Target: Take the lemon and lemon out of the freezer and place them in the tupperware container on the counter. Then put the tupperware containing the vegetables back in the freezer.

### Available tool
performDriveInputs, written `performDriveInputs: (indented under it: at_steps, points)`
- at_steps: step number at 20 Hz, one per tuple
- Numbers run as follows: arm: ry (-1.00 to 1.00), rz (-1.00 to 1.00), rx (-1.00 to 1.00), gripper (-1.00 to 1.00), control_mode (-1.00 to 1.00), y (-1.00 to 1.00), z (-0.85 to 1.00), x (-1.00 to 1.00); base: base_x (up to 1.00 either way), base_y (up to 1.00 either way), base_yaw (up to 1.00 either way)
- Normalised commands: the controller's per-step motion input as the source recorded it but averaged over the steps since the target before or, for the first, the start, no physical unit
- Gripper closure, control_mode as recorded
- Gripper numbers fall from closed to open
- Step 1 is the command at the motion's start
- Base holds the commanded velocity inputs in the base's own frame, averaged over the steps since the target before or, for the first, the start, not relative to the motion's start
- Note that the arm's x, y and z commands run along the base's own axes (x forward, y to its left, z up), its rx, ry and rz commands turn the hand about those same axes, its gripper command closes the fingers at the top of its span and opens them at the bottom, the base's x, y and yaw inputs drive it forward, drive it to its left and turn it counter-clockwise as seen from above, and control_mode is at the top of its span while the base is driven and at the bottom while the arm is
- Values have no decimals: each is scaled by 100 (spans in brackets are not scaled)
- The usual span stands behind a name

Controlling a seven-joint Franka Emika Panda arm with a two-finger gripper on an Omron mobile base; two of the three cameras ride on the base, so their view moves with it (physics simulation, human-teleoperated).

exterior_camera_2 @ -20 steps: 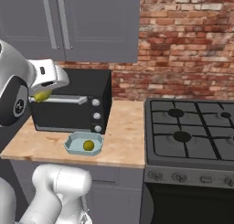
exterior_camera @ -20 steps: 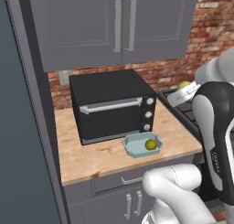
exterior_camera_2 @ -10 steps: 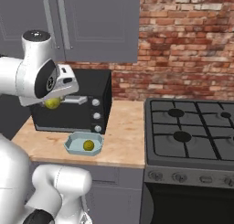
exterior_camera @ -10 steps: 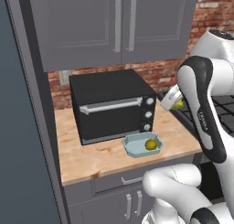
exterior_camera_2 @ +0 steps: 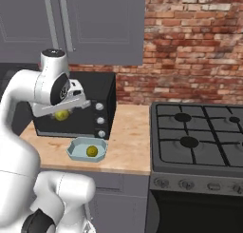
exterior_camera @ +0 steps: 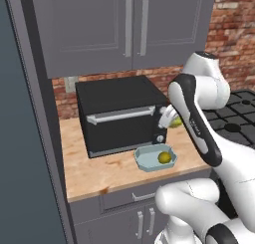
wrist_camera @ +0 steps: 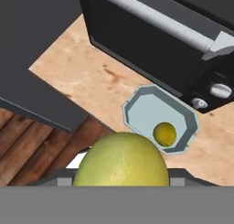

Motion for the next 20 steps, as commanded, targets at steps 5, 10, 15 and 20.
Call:
performDriveInputs:
  at_steps: [5, 10, 15, 20]
  points:
    - [0, -1, -6, 100, -100, 12, -67, 48, 0, 0, 0]
    - [3, -1, -5, 100, -100, 4, -55, 32, 0, 0, 0]
    - [5, 0, -2, 100, -100, 7, -51, 17, 0, 0, 0]
    - [4, 0, 0, 100, -100, 6, -49, 20, 0, 0, 0]
